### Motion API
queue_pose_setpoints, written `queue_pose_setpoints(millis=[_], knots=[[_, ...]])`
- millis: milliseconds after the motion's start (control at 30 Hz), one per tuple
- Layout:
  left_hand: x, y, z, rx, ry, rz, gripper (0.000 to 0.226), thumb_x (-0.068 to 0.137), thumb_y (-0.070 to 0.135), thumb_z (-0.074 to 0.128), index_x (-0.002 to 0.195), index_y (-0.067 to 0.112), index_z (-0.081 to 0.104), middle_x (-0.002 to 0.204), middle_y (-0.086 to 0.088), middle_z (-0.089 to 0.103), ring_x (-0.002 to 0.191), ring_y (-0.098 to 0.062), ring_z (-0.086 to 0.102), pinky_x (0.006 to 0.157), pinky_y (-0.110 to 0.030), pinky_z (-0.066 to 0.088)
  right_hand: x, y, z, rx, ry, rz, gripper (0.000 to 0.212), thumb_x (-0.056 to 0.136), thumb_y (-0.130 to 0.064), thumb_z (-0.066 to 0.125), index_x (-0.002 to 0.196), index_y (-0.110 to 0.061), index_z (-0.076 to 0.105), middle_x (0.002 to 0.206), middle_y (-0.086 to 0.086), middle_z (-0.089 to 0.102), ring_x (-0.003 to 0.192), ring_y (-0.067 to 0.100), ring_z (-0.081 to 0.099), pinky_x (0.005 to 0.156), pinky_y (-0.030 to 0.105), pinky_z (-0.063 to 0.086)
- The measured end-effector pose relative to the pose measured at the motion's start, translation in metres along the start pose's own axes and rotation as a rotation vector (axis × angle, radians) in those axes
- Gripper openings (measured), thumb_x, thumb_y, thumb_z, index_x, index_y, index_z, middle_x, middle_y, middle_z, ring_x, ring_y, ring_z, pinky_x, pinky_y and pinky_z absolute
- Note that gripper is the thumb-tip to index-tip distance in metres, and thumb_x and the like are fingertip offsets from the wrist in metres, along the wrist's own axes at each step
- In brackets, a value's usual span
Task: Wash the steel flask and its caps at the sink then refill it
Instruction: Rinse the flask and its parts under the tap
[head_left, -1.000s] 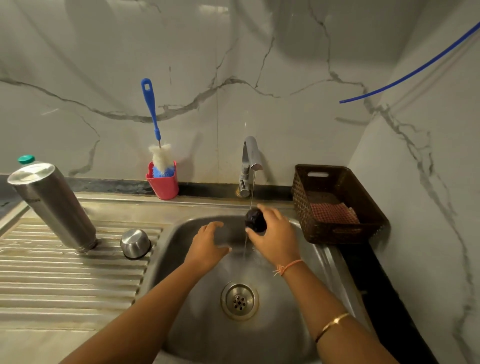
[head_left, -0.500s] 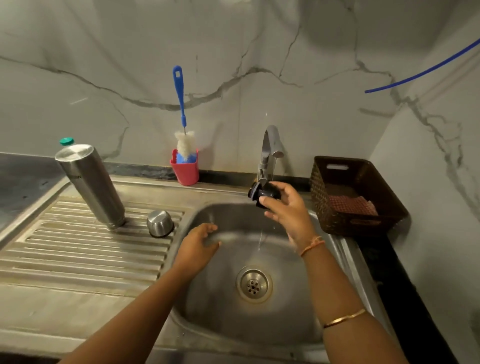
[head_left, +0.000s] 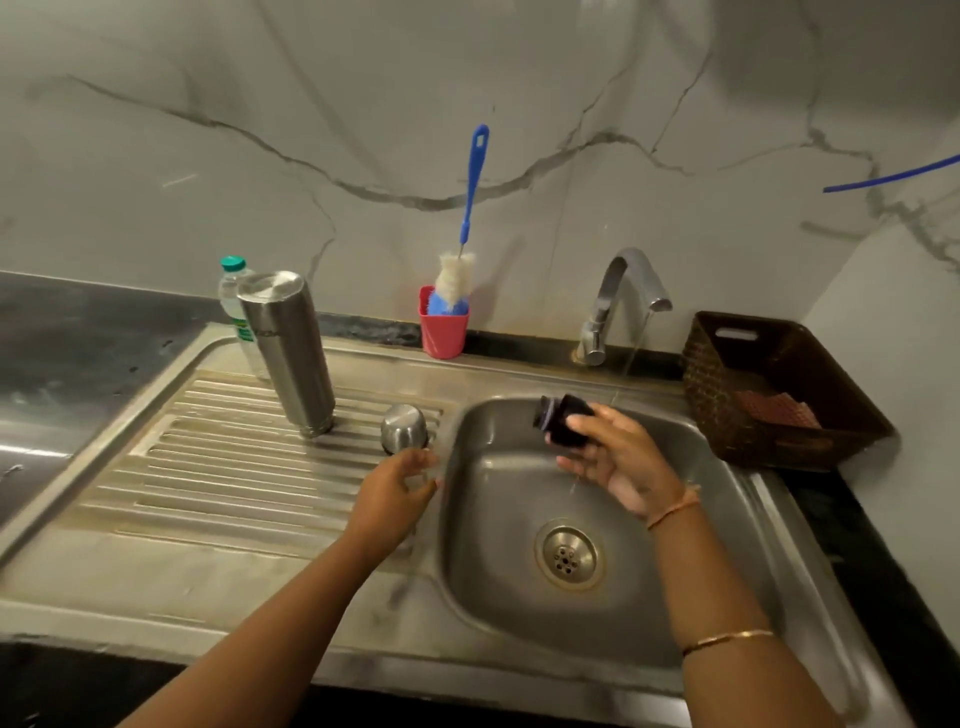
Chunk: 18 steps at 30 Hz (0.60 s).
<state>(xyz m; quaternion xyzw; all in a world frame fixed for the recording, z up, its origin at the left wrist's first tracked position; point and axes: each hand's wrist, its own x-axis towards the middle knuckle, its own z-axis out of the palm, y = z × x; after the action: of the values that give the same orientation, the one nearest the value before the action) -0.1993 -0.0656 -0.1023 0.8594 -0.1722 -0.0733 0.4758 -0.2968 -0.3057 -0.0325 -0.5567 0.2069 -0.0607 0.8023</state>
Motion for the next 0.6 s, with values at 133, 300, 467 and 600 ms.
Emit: queue_pose_setpoints(millis=[133,300,467,600], knots=[[0.0,-0.025,-0.039,0.016,0.004,0.01,0.016,0.082,0.013,0.071,0.098,0.017,0.067,0.098,0.002,0.068,0.098,-0.016,0.063,0.086,-0.039,0.053,-0.005,0.035,0.017,-0.663,0.211,0.186,0.032,0.072,-0.01,0.074,0.102,-0.006,0.064,0.102,0.019,0.067,0.081,0.023,0.066,0.064,0.024,0.052],[0.002,-0.061,-0.075,0.065,0.002,0.012,0.019,0.086,0.013,0.068,0.104,0.013,0.066,0.103,0.001,0.066,0.099,-0.012,0.059,0.087,-0.031,0.049,-0.01,0.08,0.068,-0.969,0.466,0.033,0.053,0.07,-0.019,0.078,0.114,-0.009,0.049,0.113,0.013,0.059,0.102,0.03,0.057,0.08,0.03,0.043],[0.006,-0.087,-0.104,0.066,0.014,0.016,0.02,0.087,0.011,0.066,0.107,0.013,0.065,0.106,0.0,0.065,0.102,-0.016,0.06,0.084,-0.029,0.047,-0.003,0.102,0.159,-0.906,0.321,-0.226,0.041,0.074,-0.023,0.077,0.106,-0.014,0.052,0.096,0.001,0.058,0.09,0.018,0.057,0.072,0.024,0.043],[0.009,-0.1,-0.123,0.094,0.036,0.006,0.021,0.088,0.012,0.065,0.108,0.012,0.064,0.109,-0.001,0.064,0.1,-0.014,0.057,0.082,-0.026,0.044,0.014,0.128,0.212,-0.948,0.194,-0.305,0.049,0.075,-0.029,0.074,0.119,-0.017,0.054,0.113,0.005,0.061,0.104,0.02,0.057,0.089,0.029,0.049]])
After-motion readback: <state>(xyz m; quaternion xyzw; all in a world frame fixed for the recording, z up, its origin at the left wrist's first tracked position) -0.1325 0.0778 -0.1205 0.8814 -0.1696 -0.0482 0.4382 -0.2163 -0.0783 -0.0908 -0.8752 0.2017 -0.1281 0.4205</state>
